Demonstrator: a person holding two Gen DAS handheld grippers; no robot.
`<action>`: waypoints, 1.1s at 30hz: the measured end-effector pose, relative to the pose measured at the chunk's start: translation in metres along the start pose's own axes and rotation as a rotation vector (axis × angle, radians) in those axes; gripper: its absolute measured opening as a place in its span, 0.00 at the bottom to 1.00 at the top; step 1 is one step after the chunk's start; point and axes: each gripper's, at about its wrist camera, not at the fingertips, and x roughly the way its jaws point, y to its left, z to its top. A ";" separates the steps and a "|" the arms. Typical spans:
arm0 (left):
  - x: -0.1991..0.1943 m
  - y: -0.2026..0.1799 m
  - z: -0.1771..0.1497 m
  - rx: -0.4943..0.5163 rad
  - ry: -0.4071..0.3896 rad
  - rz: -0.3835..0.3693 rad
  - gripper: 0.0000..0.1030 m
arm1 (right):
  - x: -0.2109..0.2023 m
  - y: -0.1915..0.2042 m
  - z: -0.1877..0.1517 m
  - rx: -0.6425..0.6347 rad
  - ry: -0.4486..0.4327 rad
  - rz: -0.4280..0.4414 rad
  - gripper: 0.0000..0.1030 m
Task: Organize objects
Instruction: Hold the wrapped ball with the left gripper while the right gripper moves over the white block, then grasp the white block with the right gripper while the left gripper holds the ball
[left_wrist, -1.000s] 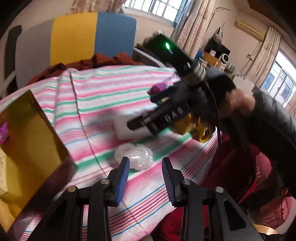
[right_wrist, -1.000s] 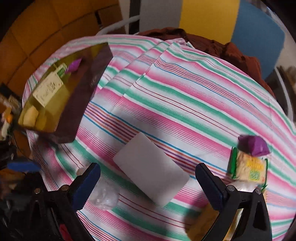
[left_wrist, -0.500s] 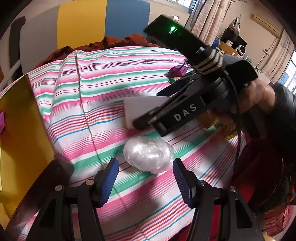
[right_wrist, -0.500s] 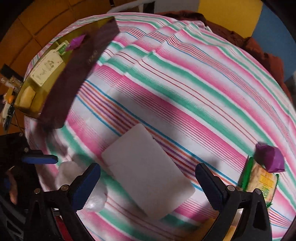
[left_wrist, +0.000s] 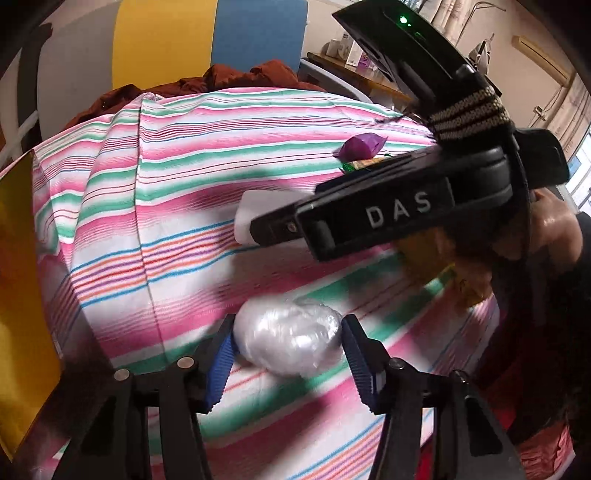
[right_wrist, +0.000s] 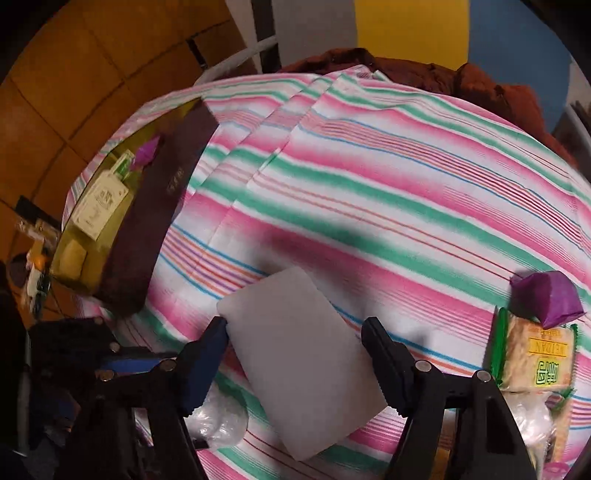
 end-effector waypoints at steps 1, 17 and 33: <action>0.002 -0.001 0.001 0.000 0.000 0.002 0.56 | -0.002 -0.004 -0.001 0.014 0.009 -0.006 0.79; -0.022 0.007 -0.014 0.024 -0.037 -0.064 0.43 | 0.016 0.004 -0.006 -0.087 0.073 -0.072 0.75; -0.120 0.050 -0.013 -0.091 -0.250 0.011 0.43 | -0.025 0.000 0.002 0.046 -0.110 0.009 0.63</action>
